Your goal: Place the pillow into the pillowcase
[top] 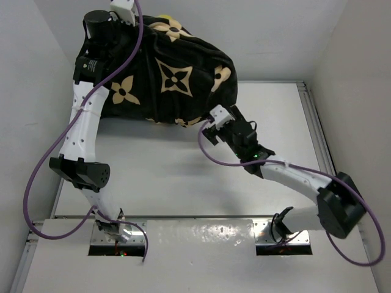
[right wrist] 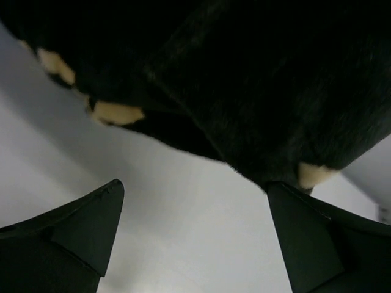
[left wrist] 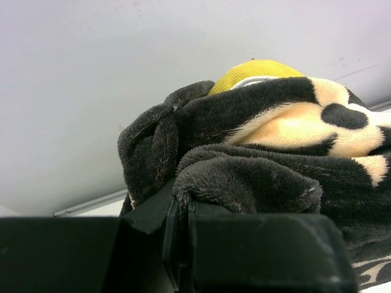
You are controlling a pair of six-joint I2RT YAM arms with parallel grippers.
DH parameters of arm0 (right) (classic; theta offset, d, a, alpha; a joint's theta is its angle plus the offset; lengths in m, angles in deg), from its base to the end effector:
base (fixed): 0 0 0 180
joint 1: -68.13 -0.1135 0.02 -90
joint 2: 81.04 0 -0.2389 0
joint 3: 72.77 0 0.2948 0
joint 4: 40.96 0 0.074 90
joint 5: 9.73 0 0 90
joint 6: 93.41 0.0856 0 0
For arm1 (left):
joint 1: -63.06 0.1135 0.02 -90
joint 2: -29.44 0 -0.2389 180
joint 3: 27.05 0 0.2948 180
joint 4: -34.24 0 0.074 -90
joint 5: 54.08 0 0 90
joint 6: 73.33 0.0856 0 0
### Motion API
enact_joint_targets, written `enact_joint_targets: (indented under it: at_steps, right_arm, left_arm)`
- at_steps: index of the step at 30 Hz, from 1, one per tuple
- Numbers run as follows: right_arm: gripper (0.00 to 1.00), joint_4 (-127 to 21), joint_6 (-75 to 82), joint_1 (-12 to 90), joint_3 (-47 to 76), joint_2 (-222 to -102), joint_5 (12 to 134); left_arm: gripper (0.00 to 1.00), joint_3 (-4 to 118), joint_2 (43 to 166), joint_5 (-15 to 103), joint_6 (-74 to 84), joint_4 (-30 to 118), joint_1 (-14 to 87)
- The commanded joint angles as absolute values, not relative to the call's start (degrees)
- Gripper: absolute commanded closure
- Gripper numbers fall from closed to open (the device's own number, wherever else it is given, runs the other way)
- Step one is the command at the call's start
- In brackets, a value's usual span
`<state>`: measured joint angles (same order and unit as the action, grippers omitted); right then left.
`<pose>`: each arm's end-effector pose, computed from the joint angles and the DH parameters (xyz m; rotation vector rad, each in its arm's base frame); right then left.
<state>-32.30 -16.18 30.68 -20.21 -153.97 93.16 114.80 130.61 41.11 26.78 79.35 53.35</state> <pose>0.3136 0.2162 0.2073 -0.6017 1.6660 0.1122 0.4409 -0.0833 0.5277 0.3515 1.6103 -0.0693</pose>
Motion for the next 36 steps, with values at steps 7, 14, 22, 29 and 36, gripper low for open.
enact_joint_targets:
  at_steps: [7,14,22,29,36]
  right_arm:
    - [0.01,-3.9,-34.9,24.8,-7.9,-169.4,114.7]
    - [0.57,-8.2,-29.8,29.6,-3.4,-168.9,113.8]
    - [1.00,-17.4,-13.0,38.9,-2.0,-159.4,103.0]
    - [1.00,-23.5,-0.7,48.4,10.7,-155.1,87.3]
    - [1.00,-22.2,7.6,49.9,15.6,-154.8,77.8]
  left_arm:
    - [1.00,115.9,128.1,39.9,29.1,76.5,53.4]
    - [1.00,115.0,127.4,40.6,29.7,76.6,53.6]
    - [1.00,114.0,126.3,42.6,30.3,76.2,55.6]
    - [1.00,108.6,121.7,59.7,34.9,74.4,58.0]
    - [1.00,94.0,114.4,74.0,39.8,75.5,58.8]
